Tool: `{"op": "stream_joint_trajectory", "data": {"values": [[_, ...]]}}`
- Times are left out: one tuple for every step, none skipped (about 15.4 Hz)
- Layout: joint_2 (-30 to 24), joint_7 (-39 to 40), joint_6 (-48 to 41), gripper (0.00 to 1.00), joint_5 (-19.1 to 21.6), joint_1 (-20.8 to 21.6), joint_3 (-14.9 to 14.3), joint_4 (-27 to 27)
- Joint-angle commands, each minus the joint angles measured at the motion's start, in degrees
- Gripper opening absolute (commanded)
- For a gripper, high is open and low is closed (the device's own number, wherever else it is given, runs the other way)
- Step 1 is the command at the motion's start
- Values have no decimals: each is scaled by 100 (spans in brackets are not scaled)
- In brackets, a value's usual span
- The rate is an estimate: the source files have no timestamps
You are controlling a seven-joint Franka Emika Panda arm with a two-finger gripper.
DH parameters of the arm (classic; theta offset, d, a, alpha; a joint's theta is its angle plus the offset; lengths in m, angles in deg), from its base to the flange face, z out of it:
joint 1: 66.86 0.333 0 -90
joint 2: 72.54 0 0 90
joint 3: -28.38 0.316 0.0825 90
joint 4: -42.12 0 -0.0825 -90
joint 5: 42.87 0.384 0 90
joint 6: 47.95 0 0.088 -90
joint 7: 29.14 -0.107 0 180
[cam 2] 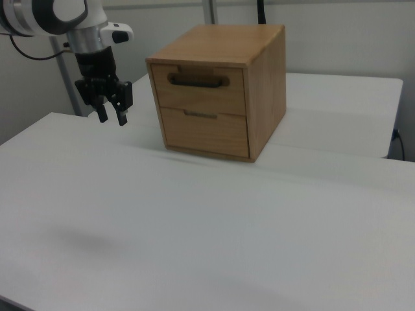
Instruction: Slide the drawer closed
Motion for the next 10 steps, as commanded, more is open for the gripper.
{"op": "stream_joint_trajectory", "data": {"values": [[-55,-262,44,100,-43,417,-337,-138],[-46,-351,71,100,-43,453,-364,-138],[-29,-386,97,100,-43,445,-364,-138],[-20,-395,115,100,-43,445,-373,-138],[-11,-395,115,100,-52,445,-373,-138],[6,-395,124,100,-52,436,-373,-138],[24,-395,124,100,-52,418,-373,-121],[50,-395,124,100,-52,418,-373,-103],[59,-395,124,100,-44,410,-373,-103],[59,-395,124,100,-43,409,-365,-103]]}}
